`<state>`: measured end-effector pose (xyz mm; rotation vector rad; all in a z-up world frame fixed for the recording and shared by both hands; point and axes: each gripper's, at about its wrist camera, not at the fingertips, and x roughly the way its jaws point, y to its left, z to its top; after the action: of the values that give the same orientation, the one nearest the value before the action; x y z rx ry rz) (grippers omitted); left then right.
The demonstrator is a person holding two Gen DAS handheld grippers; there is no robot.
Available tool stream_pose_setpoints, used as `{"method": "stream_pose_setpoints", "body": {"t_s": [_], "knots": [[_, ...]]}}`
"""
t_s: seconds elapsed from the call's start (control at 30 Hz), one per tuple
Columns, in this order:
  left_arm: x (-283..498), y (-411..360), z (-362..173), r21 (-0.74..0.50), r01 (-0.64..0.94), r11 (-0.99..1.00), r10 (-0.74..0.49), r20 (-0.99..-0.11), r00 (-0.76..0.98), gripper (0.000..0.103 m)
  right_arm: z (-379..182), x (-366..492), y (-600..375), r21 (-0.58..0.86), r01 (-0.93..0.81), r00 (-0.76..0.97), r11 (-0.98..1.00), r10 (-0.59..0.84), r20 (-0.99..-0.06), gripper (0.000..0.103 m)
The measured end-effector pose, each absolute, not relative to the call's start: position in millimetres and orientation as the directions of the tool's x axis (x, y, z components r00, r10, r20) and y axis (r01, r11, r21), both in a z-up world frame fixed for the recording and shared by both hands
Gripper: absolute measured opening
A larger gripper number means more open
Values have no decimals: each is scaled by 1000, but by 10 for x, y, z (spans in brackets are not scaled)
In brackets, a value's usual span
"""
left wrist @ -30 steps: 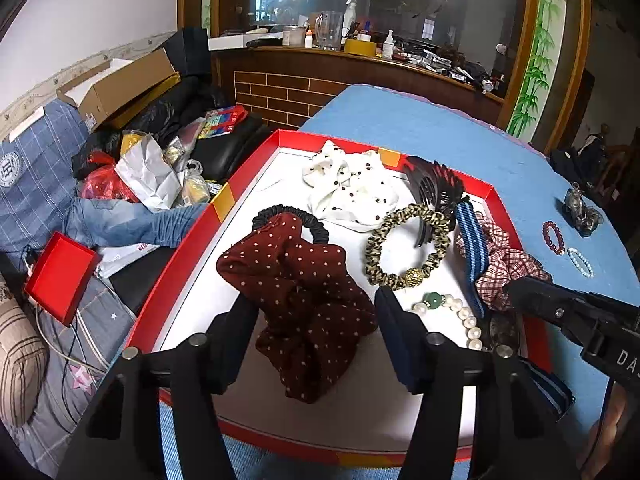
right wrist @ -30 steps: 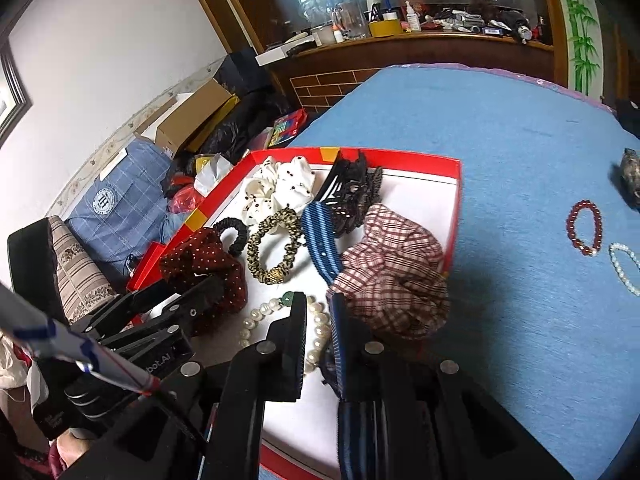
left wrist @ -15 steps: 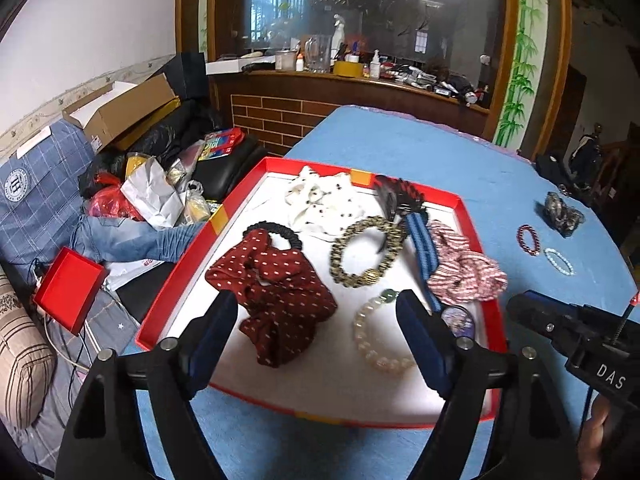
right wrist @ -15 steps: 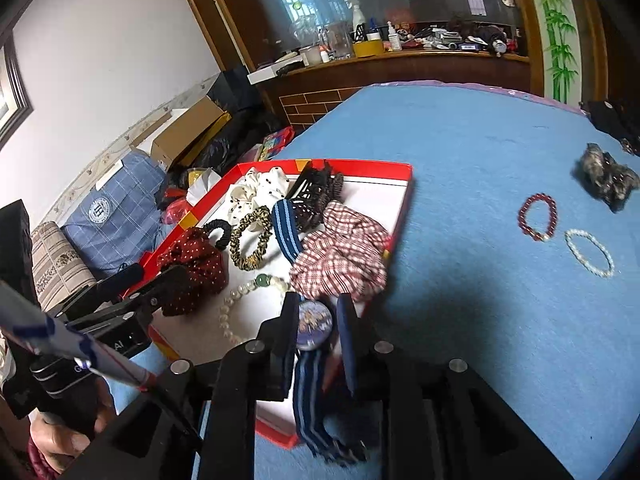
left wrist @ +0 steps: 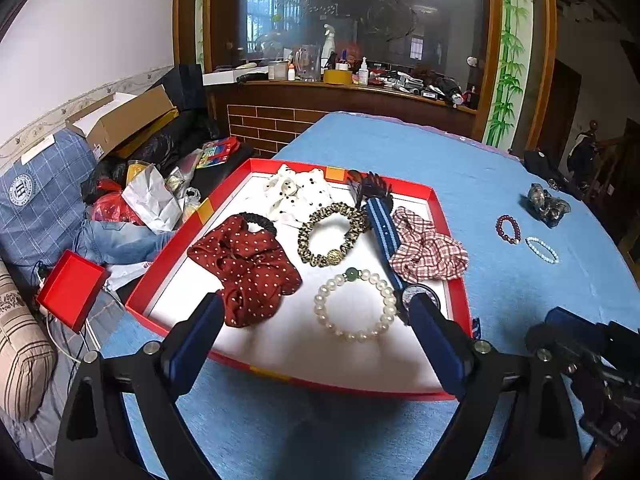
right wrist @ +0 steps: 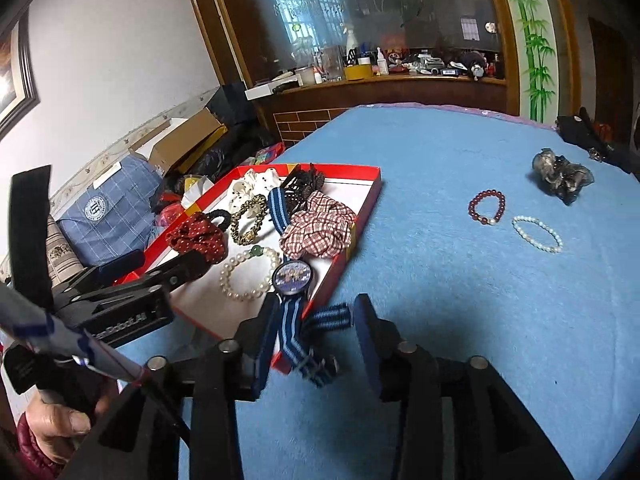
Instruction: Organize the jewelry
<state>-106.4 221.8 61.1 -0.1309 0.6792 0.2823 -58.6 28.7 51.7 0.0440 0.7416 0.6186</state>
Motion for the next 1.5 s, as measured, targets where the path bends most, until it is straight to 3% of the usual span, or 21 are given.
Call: {"method": "stream_pose_setpoints", "body": {"t_s": [0.3, 0.57, 0.8, 1.0, 1.5], "knots": [[-1169, 2149, 529, 51, -356, 933, 309, -619, 722, 97, 514, -842, 234, 188, -507, 607, 841, 503, -615, 54], [-1351, 2144, 559, 113, -374, 920, 366, -589, 721, 98, 589, -1004, 246, 137, -489, 653, 861, 465, -598, 76], [-1438, 2163, 541, 135, -371, 919, 373, -606, 703, 99, 613, -1038, 282, 100, -464, 678, 880, 426, -600, 79], [-1433, 2314, 491, 76, -379, 922, 335, -646, 685, 99, 619, -1051, 331, 67, -459, 689, 886, 402, -603, 82], [-1429, 2357, 423, 118, -419, 900, 388, -654, 650, 99, 584, -1039, 354, 55, -451, 690, 891, 387, -611, 83]]}}
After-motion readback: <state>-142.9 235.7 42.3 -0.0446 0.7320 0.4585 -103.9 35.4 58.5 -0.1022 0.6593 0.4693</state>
